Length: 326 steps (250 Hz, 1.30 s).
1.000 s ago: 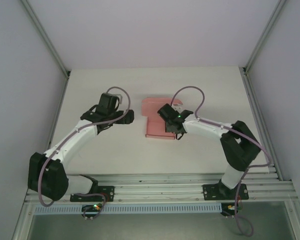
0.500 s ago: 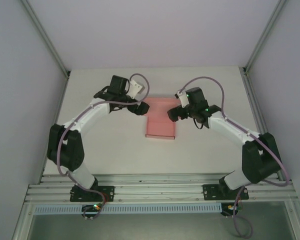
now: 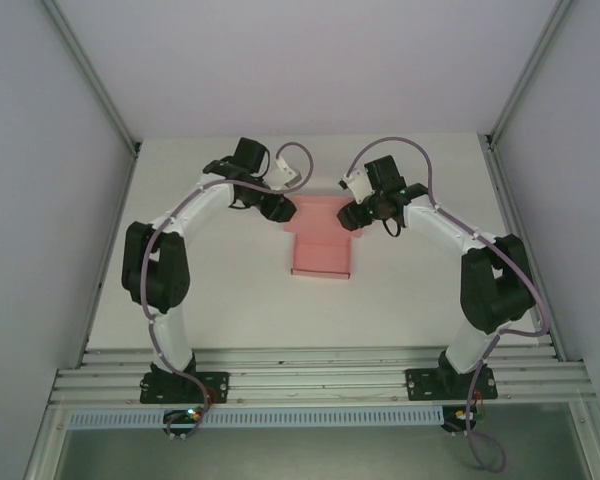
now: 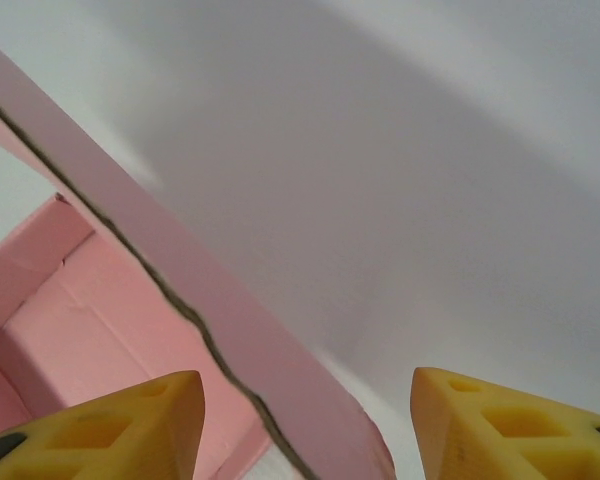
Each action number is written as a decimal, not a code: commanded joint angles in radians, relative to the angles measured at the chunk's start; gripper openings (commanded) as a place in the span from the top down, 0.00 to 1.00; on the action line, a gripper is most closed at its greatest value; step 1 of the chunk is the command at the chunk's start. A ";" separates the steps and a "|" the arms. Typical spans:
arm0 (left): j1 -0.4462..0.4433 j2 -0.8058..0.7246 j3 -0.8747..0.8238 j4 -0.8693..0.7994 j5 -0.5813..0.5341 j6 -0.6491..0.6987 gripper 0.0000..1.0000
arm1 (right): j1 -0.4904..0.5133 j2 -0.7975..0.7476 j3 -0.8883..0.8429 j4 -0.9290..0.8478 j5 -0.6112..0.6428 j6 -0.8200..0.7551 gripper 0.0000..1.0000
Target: Assemble paper box
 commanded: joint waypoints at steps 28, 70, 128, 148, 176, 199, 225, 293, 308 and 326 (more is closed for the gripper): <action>-0.029 0.021 0.047 -0.080 -0.016 0.041 0.71 | 0.000 -0.008 0.009 -0.069 0.071 0.018 0.47; -0.054 0.022 0.049 -0.073 -0.079 0.027 0.96 | 0.001 -0.013 0.015 -0.099 0.110 0.046 0.66; -0.090 0.007 0.042 -0.058 -0.203 -0.055 1.00 | 0.031 -0.055 0.012 -0.141 0.155 0.084 0.76; -0.113 -0.004 0.047 -0.045 -0.274 -0.106 1.00 | 0.049 -0.073 0.007 -0.146 0.218 0.104 0.81; -0.140 -0.033 0.048 -0.023 -0.355 -0.178 1.00 | 0.059 -0.098 0.018 -0.146 0.250 0.171 0.91; -0.164 -0.052 0.045 -0.010 -0.422 -0.228 1.00 | 0.063 -0.113 0.018 -0.129 0.251 0.235 0.94; -0.195 -0.056 0.043 0.032 -0.546 -0.297 1.00 | 0.076 -0.127 0.013 -0.067 0.256 0.311 0.98; -0.237 -0.043 0.062 0.110 -0.585 -0.566 1.00 | 0.093 -0.152 -0.065 0.182 0.339 0.654 1.00; -0.240 -0.042 0.061 0.123 -0.601 -0.609 1.00 | 0.094 -0.143 -0.071 0.223 0.360 0.728 1.00; -0.240 -0.038 0.058 0.144 -0.606 -0.649 1.00 | 0.094 -0.126 -0.068 0.252 0.385 0.797 1.00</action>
